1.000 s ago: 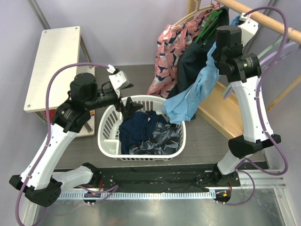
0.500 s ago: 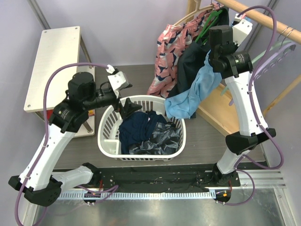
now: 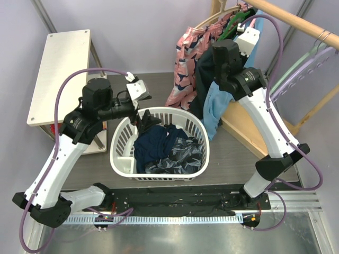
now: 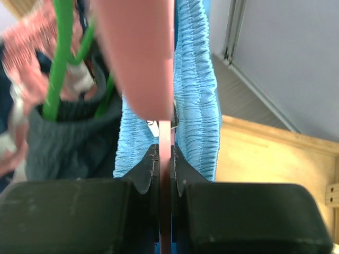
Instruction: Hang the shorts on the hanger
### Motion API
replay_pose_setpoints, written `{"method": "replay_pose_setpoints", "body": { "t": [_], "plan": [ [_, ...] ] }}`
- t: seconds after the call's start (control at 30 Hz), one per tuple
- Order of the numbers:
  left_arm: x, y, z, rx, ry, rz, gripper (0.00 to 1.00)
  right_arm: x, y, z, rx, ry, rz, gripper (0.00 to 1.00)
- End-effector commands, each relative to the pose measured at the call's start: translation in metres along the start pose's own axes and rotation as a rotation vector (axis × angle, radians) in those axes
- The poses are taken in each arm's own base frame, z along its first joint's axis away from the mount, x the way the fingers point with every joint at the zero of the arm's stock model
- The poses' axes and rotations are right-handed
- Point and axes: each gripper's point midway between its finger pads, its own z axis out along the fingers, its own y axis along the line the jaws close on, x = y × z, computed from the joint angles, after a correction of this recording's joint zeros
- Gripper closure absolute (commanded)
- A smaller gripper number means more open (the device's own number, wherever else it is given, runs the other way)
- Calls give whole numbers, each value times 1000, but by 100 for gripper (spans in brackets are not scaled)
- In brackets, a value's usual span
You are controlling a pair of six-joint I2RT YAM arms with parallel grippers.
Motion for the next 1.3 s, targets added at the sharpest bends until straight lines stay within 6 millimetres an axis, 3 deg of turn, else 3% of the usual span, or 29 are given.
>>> {"method": "replay_pose_setpoints", "body": {
  "t": [0.0,0.17,0.33,0.67,1.1,1.27],
  "plan": [
    [-16,-2,-7,12,-32,35,0,-91,-19,-12,85,-232,250,99],
    [-21,-1,-7,15,-28,27,0,-103,-22,-11,116,-269,263,99],
    [-24,-3,-9,16,-35,22,0,-115,-31,7,127,-286,295,99],
    [-26,-3,-13,8,-35,32,0,-94,-14,44,103,-243,255,99],
    [-14,-6,-19,3,0,68,0,-115,-3,85,109,-315,329,99],
    [-15,-6,-20,1,-1,70,0,-108,2,104,95,-303,335,99]
  ]
}}
